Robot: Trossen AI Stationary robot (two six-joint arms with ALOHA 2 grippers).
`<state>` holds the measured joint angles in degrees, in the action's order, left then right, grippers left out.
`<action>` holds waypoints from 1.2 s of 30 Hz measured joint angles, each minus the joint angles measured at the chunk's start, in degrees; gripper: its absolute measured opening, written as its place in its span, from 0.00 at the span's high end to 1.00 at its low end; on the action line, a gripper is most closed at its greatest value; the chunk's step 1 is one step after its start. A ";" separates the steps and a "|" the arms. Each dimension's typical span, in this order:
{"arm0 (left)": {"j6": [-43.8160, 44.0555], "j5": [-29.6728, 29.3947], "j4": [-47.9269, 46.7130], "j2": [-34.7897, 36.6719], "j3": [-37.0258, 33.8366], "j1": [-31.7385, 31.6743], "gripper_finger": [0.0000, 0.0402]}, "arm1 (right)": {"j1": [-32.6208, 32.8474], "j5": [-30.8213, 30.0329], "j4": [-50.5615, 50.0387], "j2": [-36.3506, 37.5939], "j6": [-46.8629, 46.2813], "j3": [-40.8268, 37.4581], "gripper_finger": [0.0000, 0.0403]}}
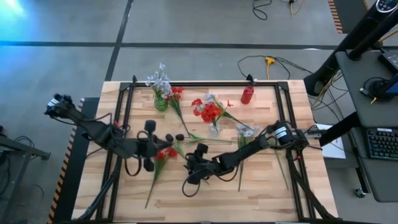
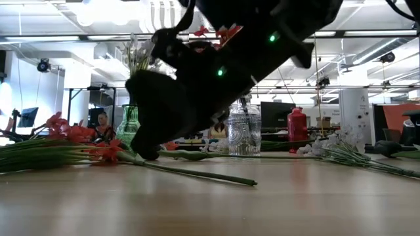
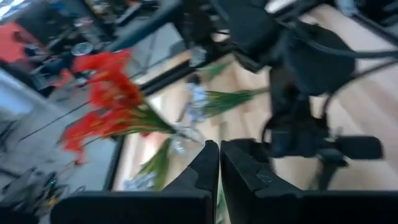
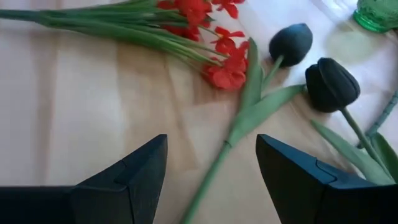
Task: Sort flowers into vase by color
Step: Put the left black flower into the red vase
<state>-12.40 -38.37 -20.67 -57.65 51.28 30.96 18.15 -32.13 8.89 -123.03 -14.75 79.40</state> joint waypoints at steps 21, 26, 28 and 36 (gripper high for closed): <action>1.15 -3.29 -0.17 6.86 -4.10 -0.03 1.00 | -3.93 6.62 6.46 -2.42 -1.40 -0.02 0.41; 1.11 -4.76 -0.17 6.80 -4.10 -0.02 1.00 | -3.93 6.62 6.68 -4.02 -2.04 -0.07 0.44; 1.11 -5.22 -0.15 6.79 -4.10 -0.04 1.00 | -3.93 6.64 6.78 -4.23 -2.68 -0.04 0.47; 1.11 -5.25 -0.13 6.75 -4.10 -0.02 1.00 | -4.15 6.69 4.83 -4.45 -5.34 0.05 0.67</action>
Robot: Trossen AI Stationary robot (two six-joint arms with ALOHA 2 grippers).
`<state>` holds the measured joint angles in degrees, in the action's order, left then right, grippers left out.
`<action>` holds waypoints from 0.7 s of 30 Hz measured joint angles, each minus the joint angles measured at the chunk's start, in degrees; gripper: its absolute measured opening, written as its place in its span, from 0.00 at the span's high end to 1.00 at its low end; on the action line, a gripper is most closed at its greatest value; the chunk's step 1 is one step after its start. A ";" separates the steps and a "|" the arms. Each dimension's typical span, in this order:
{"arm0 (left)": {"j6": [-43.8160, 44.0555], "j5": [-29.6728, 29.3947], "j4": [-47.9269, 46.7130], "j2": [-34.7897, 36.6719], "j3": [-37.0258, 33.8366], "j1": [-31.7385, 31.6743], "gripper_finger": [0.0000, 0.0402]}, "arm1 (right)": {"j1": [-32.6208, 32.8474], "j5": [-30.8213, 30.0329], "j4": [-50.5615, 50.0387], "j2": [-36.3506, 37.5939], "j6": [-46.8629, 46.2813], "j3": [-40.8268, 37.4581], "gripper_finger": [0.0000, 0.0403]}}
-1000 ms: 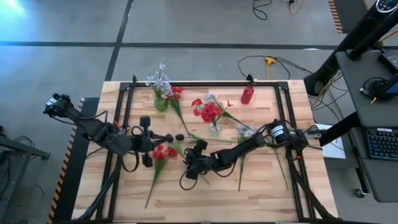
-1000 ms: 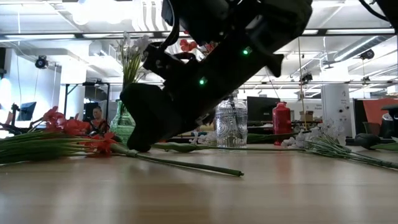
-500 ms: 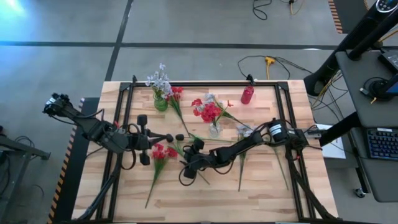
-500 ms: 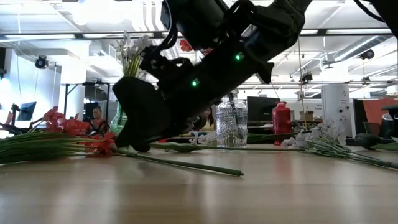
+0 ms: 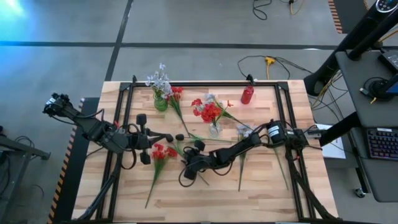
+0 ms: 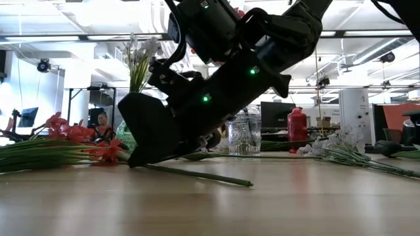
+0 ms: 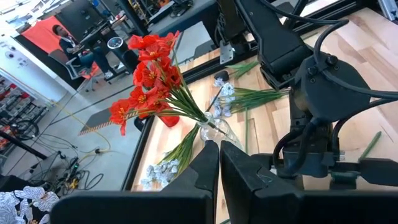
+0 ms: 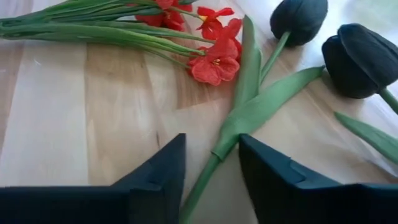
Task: Sort flowers into vase by color
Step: Put the left black flower into the red vase
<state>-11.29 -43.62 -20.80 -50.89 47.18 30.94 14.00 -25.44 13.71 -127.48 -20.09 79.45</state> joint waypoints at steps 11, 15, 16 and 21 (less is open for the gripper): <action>-0.02 0.02 0.02 0.00 0.00 -0.02 1.00 | -0.15 -0.23 -1.11 0.02 0.10 -0.10 0.96; -0.02 0.02 0.02 -0.02 0.00 -0.02 1.00 | -0.11 -0.01 -1.65 0.78 0.12 -0.22 0.97; -0.02 0.02 0.02 -0.02 0.00 -0.02 1.00 | -0.08 0.09 -2.03 1.28 0.16 -0.24 0.97; -0.02 0.02 0.06 -0.02 0.00 -0.02 1.00 | 0.11 -0.69 -4.54 3.78 0.56 -0.45 0.97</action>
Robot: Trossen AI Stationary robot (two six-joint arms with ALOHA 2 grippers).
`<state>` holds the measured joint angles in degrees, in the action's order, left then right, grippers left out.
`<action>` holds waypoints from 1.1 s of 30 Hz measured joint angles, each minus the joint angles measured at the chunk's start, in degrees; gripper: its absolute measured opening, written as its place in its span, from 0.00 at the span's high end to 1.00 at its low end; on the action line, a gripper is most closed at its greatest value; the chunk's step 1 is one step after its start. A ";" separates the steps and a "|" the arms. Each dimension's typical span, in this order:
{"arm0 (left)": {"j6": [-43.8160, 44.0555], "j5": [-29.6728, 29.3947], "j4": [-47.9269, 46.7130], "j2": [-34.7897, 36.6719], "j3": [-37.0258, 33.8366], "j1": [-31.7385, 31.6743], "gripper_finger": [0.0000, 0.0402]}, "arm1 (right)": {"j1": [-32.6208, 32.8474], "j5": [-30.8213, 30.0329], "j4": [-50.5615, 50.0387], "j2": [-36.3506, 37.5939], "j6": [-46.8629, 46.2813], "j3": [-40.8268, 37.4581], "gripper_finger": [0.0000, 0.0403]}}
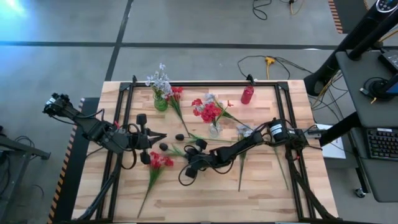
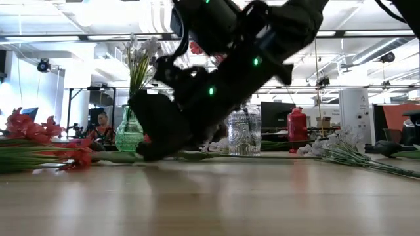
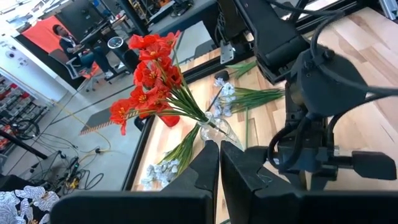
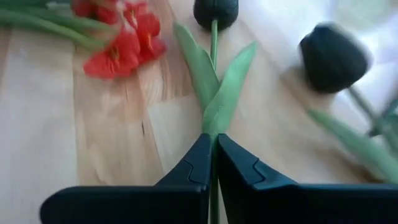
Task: Sort flowers into vase by color
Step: Put the left black flower into the red vase
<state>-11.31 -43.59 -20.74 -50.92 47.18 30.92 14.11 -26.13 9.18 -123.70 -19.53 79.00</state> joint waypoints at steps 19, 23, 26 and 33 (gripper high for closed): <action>4.83 -6.63 1.75 0.97 3.18 1.96 1.00 | 2.47 -0.51 8.80 17.44 5.02 -10.63 0.97; 6.24 -11.07 2.11 1.50 3.43 3.35 1.00 | 3.16 2.29 23.45 23.03 8.20 -19.46 0.97; 6.49 -14.22 2.30 1.79 3.41 3.70 1.00 | 3.32 6.27 34.49 26.04 10.65 -24.64 0.97; 6.03 -14.45 2.60 1.52 3.37 3.76 1.00 | 3.06 10.48 43.97 32.22 19.39 -27.82 0.97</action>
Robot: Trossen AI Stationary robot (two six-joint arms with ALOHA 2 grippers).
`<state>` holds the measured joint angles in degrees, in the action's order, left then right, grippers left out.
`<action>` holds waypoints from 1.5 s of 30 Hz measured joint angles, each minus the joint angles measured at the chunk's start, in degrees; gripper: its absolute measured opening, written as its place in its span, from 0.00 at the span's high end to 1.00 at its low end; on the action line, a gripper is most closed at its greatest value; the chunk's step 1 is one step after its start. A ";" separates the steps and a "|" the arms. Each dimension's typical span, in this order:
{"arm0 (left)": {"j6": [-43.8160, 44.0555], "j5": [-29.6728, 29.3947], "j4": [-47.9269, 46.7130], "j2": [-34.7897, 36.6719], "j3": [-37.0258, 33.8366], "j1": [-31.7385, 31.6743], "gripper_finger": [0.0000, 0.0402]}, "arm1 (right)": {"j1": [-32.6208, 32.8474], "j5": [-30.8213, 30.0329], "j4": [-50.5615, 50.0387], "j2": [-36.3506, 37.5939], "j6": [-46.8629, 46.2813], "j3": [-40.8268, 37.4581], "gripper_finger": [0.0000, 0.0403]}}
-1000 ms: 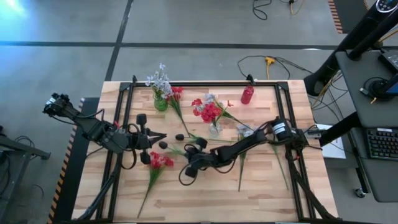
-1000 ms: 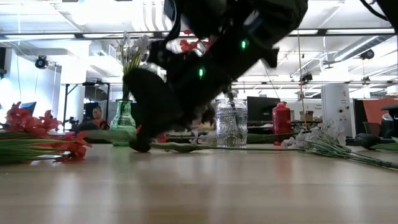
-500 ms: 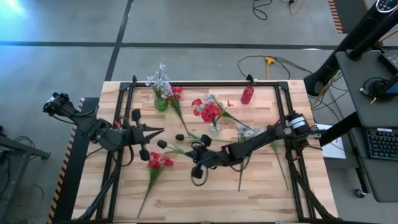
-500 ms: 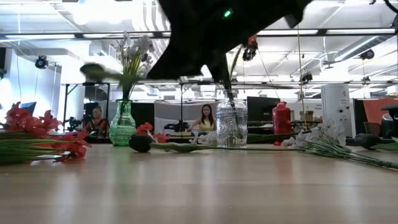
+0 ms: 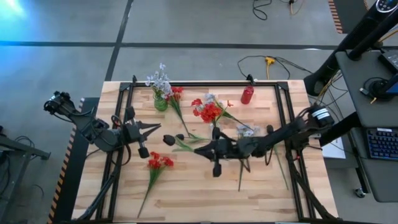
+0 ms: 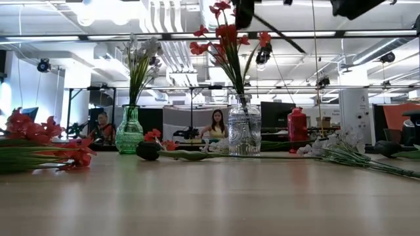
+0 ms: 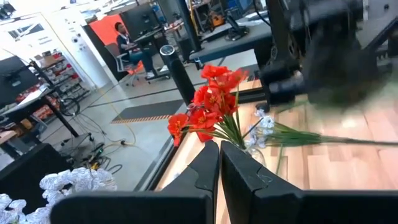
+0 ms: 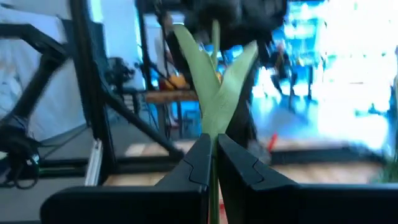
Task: Sort flowers into vase by color
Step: Put the left black flower into the red vase
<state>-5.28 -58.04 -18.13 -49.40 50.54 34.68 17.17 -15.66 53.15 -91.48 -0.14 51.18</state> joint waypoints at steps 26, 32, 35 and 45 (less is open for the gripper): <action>-1.71 -1.44 0.05 -0.60 -0.11 -0.17 1.00 | -27.13 -0.70 17.17 21.06 28.66 -9.98 0.97; -2.05 -1.44 0.05 -0.62 -0.22 -0.17 1.00 | -42.08 2.63 20.36 20.41 16.35 -14.77 0.97; -2.76 -1.46 0.07 -0.73 -0.23 -0.17 1.00 | -48.41 3.51 21.24 18.90 10.61 -16.53 0.97; -3.24 -1.52 0.09 -1.12 -0.31 -0.26 1.00 | -58.10 3.71 26.86 12.00 8.52 -17.40 0.97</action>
<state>-8.51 -59.56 -18.04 -50.52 50.24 34.41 -40.92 -11.94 80.01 -79.48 8.38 33.78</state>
